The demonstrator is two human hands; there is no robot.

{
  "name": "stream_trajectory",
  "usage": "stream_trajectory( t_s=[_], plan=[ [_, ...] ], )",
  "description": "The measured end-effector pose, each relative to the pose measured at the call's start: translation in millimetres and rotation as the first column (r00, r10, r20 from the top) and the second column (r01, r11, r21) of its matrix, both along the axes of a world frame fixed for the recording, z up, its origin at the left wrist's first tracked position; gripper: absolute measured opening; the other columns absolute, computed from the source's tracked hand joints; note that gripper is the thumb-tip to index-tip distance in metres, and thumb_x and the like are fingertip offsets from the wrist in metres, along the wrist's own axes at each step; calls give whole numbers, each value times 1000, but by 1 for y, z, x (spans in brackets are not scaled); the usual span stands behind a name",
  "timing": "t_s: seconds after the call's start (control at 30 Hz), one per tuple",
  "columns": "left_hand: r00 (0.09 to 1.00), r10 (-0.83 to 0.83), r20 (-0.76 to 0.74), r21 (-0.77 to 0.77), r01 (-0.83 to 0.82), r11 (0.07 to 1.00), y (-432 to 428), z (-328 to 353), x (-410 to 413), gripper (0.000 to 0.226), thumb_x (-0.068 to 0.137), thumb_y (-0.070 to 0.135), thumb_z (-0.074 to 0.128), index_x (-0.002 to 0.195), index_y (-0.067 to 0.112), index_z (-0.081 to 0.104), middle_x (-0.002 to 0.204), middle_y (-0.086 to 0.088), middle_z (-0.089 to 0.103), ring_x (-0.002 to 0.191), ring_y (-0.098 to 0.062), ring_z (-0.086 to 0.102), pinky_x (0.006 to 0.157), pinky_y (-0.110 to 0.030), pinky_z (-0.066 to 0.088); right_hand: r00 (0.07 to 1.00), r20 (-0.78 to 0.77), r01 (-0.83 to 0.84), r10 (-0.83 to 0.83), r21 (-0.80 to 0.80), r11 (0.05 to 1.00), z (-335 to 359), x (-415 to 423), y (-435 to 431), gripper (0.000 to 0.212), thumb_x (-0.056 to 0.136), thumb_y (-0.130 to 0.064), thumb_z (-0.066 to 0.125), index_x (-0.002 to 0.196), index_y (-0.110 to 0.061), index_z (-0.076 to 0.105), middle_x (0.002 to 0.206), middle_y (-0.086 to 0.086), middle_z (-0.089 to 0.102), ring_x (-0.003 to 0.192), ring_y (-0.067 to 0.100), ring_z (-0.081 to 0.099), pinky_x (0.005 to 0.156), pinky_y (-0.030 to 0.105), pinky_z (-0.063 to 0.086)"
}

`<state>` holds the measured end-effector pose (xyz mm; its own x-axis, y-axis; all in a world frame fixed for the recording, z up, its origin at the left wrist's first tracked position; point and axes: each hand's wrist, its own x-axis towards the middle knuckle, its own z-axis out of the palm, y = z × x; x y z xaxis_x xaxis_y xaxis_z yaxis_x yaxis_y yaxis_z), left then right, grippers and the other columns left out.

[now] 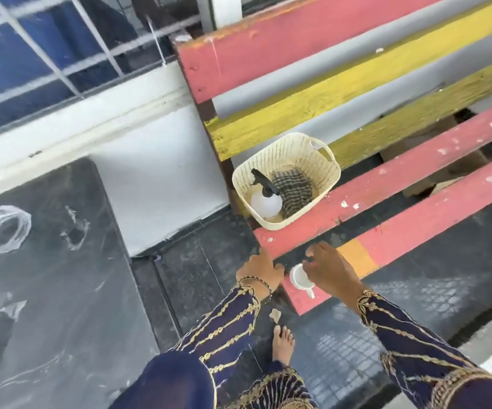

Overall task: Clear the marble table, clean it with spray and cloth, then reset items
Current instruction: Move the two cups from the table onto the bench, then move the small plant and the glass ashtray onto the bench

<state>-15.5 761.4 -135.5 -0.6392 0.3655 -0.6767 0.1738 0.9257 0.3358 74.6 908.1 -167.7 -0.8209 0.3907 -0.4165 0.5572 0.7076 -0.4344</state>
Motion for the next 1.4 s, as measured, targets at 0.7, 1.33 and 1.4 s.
stream_trajectory(
  t_s=[0.7,1.33,1.4],
  plan=[
    [759,349,-549,203,-284,937,-532,142,-112,19,87,26,50,96,20,66,101,-2,71,96,-29,65,76,-33,50,871,-317,-443,376,-176,879,133,-196,-518,23,93,-24,64,112,-11,61,108,-2,59,97,16,61,76,19,41],
    [560,511,-653,-62,-711,700,-837,145,-234,67,92,28,57,149,21,23,161,-15,3,143,-53,2,112,-69,16,885,-40,-416,464,379,827,115,-333,-549,49,92,-30,64,128,-1,49,140,18,47,134,38,38,112,48,30],
    [550,564,-615,28,-700,713,-845,144,-238,58,93,24,56,145,19,31,156,-16,16,137,-51,22,104,-65,35,892,-12,-413,453,387,824,112,-333,-548,51,93,-33,63,130,-3,47,142,16,45,136,37,34,113,50,29]
  ],
)
